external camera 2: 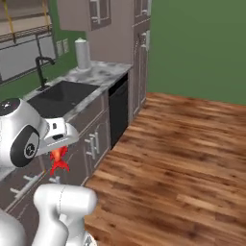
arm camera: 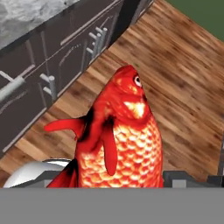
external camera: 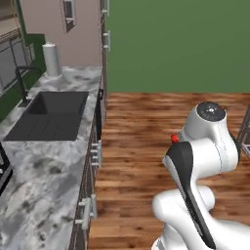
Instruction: Place the fish on the counter behind the older fish on the same shelf of the fridge to maintain FIFO order. Close the fridge door when finished.
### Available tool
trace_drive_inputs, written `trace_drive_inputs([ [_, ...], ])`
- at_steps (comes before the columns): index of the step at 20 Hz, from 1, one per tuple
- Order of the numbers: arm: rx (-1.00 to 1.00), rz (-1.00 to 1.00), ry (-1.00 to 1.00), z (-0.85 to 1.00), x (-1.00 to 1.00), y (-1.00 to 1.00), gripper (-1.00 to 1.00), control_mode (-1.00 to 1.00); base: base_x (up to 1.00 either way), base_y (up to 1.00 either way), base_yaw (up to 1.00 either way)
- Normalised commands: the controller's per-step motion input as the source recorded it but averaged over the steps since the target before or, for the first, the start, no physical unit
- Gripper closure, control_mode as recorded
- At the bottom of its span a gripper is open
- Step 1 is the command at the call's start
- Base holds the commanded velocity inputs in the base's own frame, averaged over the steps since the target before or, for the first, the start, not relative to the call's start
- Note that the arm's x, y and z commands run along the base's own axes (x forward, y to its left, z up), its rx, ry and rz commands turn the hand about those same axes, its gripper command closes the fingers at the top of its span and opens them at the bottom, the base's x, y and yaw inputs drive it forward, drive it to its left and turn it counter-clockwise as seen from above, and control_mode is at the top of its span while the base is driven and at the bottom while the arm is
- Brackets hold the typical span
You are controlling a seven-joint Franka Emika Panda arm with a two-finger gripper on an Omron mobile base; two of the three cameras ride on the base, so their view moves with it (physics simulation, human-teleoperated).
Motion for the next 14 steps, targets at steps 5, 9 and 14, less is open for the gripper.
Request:
trace_drive_inputs([
  [5, 0.00, 0.00, 0.00, 0.00, 0.00, 0.00, 1.00, 1.00, 0.00, -0.21, -0.67],
  [9, 0.00, 0.00, 0.00, 0.00, 0.00, 0.00, 1.00, 1.00, 0.00, -0.24, -0.69],
  [14, 0.00, 0.00, 0.00, 0.00, 0.00, 0.00, 1.00, 1.00, 0.00, -0.31, -0.70],
])
